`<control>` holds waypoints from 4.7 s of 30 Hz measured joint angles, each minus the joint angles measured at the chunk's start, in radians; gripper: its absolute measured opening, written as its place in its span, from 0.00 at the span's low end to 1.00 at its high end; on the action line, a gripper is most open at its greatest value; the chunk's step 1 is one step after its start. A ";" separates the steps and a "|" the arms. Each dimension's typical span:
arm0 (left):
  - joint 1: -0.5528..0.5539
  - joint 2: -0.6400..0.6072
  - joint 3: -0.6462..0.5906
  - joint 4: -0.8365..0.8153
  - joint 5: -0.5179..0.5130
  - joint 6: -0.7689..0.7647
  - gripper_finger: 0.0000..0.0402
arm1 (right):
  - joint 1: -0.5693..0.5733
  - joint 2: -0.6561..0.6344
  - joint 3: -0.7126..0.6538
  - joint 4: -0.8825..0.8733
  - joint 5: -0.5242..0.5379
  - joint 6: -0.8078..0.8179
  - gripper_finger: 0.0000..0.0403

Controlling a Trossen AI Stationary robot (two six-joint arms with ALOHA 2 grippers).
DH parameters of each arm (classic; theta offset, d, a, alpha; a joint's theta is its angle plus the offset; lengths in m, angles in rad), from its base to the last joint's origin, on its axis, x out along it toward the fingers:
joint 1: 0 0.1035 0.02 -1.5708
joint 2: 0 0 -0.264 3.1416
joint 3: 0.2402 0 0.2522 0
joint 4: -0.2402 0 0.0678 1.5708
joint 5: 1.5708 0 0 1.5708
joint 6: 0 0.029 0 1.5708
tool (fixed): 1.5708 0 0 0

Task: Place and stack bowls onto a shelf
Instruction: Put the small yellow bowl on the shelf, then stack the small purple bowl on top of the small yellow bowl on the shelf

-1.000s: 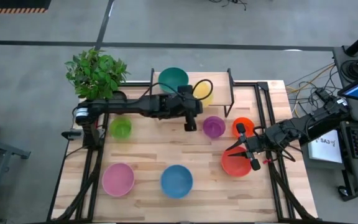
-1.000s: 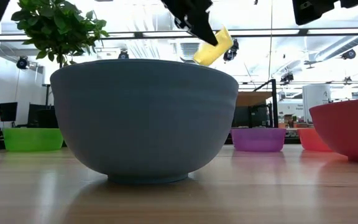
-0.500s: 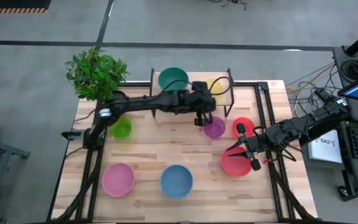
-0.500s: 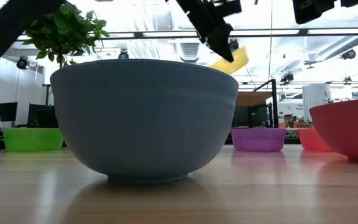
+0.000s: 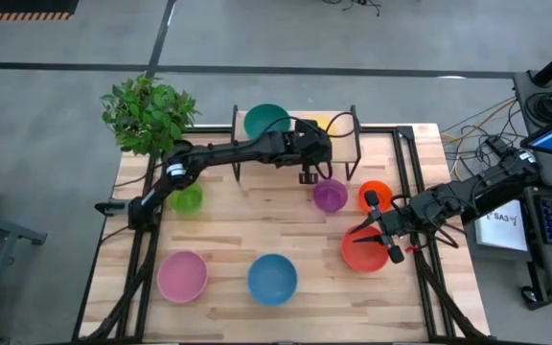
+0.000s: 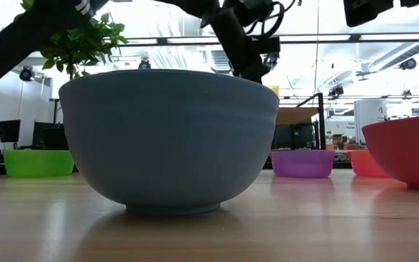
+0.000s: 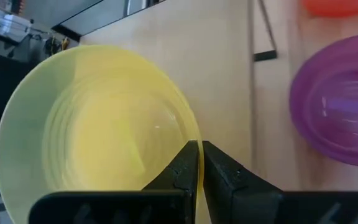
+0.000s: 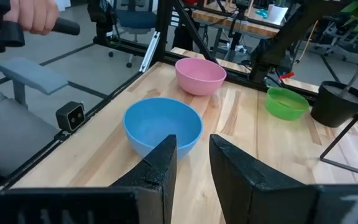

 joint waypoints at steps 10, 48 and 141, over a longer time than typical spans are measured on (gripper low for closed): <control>0.002 -0.001 -0.001 0.041 0.002 0.024 0.00 | 0.000 0.001 0.000 -0.001 0.000 0.000 0.21; -0.191 -0.520 -0.257 -0.114 0.006 -0.264 0.20 | -0.229 0.278 0.080 -0.138 0.419 0.278 0.02; -0.500 -1.220 -1.415 0.696 -0.558 -0.290 0.17 | -0.426 1.045 0.518 -0.631 0.071 0.280 0.32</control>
